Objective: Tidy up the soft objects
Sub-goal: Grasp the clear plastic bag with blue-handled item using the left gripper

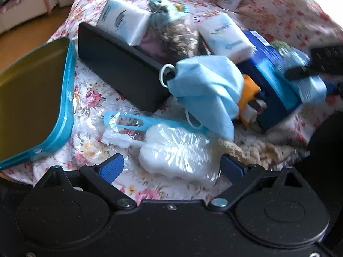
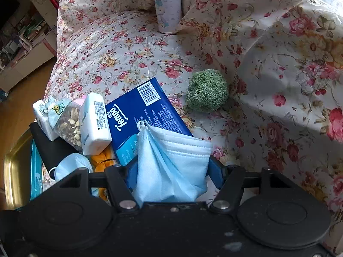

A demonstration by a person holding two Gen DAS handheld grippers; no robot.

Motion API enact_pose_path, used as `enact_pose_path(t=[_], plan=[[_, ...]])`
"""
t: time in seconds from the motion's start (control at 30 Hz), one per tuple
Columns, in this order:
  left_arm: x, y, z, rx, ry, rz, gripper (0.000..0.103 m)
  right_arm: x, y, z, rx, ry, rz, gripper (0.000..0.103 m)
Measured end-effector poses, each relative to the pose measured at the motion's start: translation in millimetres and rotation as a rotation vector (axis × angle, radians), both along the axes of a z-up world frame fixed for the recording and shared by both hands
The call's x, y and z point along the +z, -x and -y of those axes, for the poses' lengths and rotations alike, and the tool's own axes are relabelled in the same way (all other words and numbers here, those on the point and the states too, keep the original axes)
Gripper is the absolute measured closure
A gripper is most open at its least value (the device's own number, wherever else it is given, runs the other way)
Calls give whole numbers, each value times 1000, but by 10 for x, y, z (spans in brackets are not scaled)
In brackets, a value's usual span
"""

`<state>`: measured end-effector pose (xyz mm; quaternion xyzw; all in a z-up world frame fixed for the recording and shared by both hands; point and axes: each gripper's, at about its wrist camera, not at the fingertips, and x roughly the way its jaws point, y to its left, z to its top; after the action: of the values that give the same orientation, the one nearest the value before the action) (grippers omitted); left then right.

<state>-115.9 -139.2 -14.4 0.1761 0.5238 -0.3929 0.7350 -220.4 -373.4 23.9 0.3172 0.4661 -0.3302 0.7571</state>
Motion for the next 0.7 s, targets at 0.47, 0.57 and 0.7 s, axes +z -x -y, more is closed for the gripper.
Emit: enact_pose_path(t=[0.47,0.57,0.7], plan=[[27,-71,161,22,12,-52,41,-23,32,36,-16,-5,27,37],[51,-91,75,21,19,-50,48,-18,48,37,-21,-8,37,37],[104,-95,-17,40,31,-67,54,-9,77,38,-32,-7,52,38]])
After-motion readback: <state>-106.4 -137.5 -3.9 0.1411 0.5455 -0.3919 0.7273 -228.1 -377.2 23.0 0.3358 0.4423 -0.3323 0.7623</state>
